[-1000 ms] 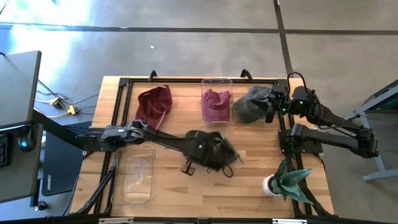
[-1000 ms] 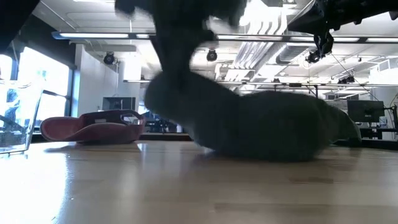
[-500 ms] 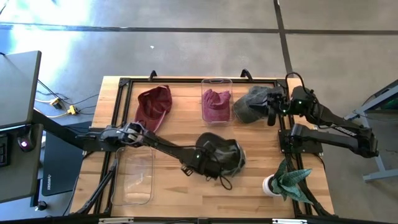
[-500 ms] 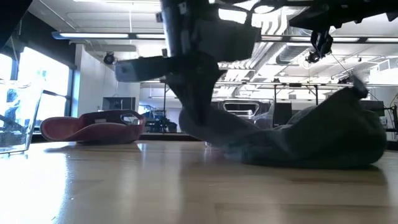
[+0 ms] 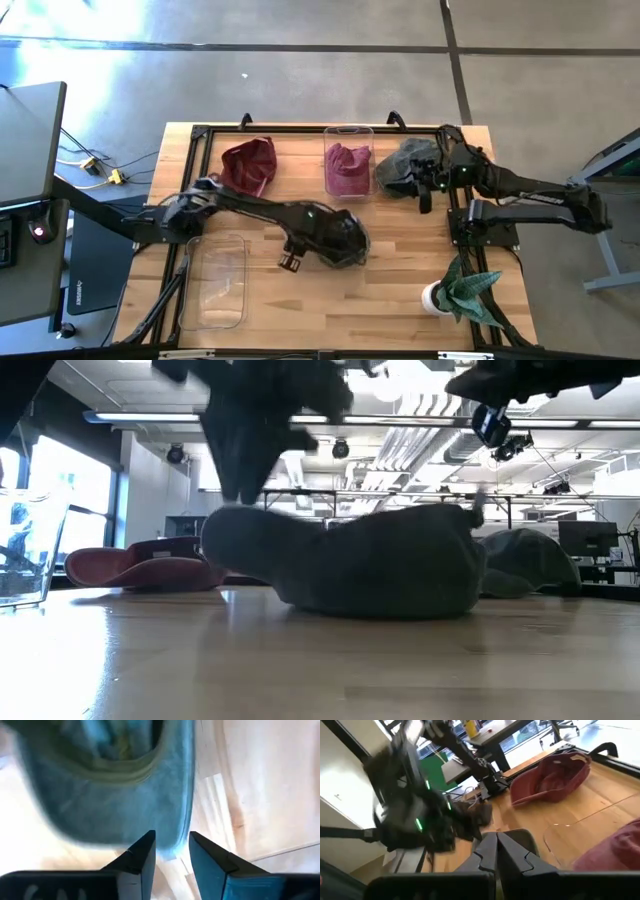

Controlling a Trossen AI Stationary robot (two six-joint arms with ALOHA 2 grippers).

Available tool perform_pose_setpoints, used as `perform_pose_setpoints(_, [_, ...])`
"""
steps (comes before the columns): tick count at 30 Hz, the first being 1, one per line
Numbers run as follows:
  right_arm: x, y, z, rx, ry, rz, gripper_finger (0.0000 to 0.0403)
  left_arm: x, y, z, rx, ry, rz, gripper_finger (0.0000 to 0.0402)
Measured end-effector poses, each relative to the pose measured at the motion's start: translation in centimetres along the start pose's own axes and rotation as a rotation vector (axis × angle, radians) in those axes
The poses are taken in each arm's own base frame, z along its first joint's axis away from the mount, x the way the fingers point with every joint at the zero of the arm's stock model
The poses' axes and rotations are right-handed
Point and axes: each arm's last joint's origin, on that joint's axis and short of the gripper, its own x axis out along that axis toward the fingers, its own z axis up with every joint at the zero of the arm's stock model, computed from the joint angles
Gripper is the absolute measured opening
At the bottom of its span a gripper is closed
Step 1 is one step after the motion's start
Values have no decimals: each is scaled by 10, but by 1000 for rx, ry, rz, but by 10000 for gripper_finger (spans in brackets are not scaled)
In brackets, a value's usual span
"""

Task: Pick & Place hat
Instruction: Put the left black cap into the bottom transparent bin

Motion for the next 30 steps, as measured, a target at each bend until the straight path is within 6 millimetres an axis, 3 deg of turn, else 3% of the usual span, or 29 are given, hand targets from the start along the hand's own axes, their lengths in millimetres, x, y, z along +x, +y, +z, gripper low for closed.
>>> perform_pose_setpoints(4, [7,-2,-2,-8,20,0,1,-24,5,-16,-172,-43,-95,123])
perform_pose_setpoints(9, [11,-4,-3,-24,31,-9,3,-22,16,-16,-513,-7,-348,124])
perform_pose_setpoints(12, [11,-4,-3,-36,31,-8,3,-23,15,-15,-667,-12,-357,124])
perform_pose_setpoints(16, [10,-4,-3,-49,28,-7,2,-1,10,-11,-847,2,-398,124])
perform_pose_setpoints(23, [10,-4,-3,-64,28,-6,1,22,-3,-50,-1179,-28,-478,125])
perform_pose_setpoints(27, [10,-3,-2,-80,22,-3,4,38,-5,-76,-1378,-106,-565,125])
perform_pose_setpoints(30, [10,-3,-2,-82,20,-1,2,49,-7,-82,-1492,-256,-668,125])
